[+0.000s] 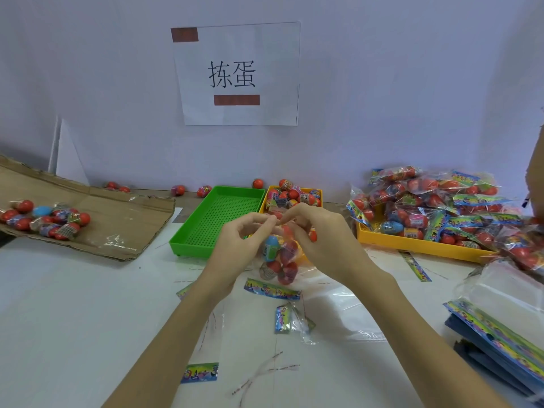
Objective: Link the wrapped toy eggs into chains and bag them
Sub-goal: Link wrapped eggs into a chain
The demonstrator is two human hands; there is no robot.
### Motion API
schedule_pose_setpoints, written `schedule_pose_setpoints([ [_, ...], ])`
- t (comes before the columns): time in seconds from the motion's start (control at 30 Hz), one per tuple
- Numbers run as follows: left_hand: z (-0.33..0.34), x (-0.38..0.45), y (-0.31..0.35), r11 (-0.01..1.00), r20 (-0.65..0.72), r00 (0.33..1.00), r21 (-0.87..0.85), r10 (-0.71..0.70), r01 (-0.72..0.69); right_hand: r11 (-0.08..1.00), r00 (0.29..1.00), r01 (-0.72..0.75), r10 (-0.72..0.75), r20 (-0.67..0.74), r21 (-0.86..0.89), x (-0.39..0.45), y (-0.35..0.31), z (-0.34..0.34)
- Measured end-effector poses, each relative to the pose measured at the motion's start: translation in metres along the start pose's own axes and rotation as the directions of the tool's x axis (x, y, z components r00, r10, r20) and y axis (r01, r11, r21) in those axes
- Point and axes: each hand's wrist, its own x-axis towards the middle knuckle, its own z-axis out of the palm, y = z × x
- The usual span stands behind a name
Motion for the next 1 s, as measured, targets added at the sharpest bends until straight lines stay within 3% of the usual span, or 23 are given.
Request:
schedule_pose_setpoints([
  [0.13,0.002,0.001,-0.002,0.997,-0.022,0.999,0.069,0.042,-0.041,0.996,0.996,0.052,-0.057,-0.066,-0.069,-0.001,-0.004,0.001],
  [0.37,0.008,-0.002,0.000,0.994,-0.019,0.994,-0.023,0.108,-0.108,0.988,0.960,0.092,-0.121,-0.251,-0.125,-0.004,-0.014,0.003],
  [0.57,0.008,-0.003,0.004,0.991,-0.020,0.997,-0.107,0.076,-0.078,0.981,0.967,0.095,-0.132,-0.217,-0.171,-0.006,-0.017,0.006],
  [0.8,0.006,-0.007,0.008,0.988,0.077,0.985,0.003,0.152,-0.153,0.980,0.950,0.137,-0.171,-0.260,-0.142,-0.003,-0.009,0.003],
  [1.0,0.007,-0.006,0.007,0.983,0.068,0.981,0.027,0.182,-0.184,0.946,0.933,0.205,-0.266,-0.243,-0.249,-0.003,-0.007,0.005],
])
